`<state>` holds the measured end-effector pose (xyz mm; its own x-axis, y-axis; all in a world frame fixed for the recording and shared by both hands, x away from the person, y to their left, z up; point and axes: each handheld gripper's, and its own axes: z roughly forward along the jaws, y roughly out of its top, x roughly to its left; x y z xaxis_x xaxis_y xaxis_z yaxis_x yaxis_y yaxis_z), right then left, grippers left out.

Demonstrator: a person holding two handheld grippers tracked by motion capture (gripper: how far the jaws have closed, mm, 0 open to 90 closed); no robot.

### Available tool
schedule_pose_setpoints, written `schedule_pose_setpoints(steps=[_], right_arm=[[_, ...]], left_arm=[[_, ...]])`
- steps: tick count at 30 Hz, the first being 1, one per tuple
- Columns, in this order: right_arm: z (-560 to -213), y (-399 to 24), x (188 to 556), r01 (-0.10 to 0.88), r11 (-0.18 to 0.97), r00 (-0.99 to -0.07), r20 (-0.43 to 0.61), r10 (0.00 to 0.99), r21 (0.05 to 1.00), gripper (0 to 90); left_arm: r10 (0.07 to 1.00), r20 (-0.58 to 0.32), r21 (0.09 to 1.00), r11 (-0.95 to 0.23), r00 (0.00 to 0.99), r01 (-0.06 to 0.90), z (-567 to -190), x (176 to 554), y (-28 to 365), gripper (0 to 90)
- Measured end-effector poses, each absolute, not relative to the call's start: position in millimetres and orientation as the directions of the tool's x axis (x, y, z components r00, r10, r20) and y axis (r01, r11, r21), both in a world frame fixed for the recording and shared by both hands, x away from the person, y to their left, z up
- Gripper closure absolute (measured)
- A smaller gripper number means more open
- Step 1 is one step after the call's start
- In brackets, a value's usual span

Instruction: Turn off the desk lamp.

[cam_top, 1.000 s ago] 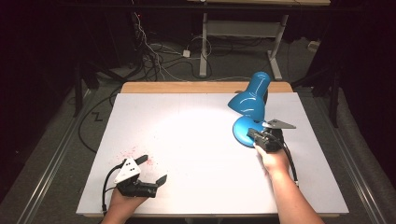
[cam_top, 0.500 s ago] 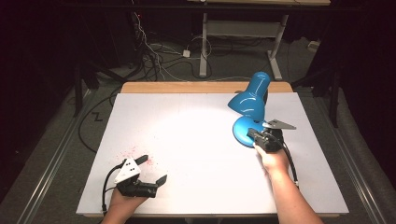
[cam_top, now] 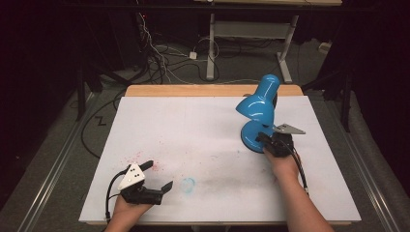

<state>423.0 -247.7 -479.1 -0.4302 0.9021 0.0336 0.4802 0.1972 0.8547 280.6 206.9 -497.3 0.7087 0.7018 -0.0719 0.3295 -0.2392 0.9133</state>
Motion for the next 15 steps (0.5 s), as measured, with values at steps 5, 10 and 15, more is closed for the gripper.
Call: schedule_pose_setpoints(steps=[5,10,15], right_arm=[[-479.6,-253.4,423.9,0.481,0.182,-0.446,0.060,0.893,0.858,90.0],[-475.7,-249.7,421.0,0.460,0.195,-0.478,0.056,0.877,0.866,90.0],[-468.8,-241.0,414.5,0.431,0.219,-0.508,0.035,0.861,0.875,90.0]], left_arm=[[0.700,-0.078,0.910,-0.241,0.710,0.338,-497.4,281.7,206.7,0.0],[0.700,-0.076,0.912,-0.239,0.710,0.333,-497.3,281.1,206.8,0.0],[0.699,-0.074,0.913,-0.240,0.711,0.331,-497.3,280.9,207.1,0.0]])
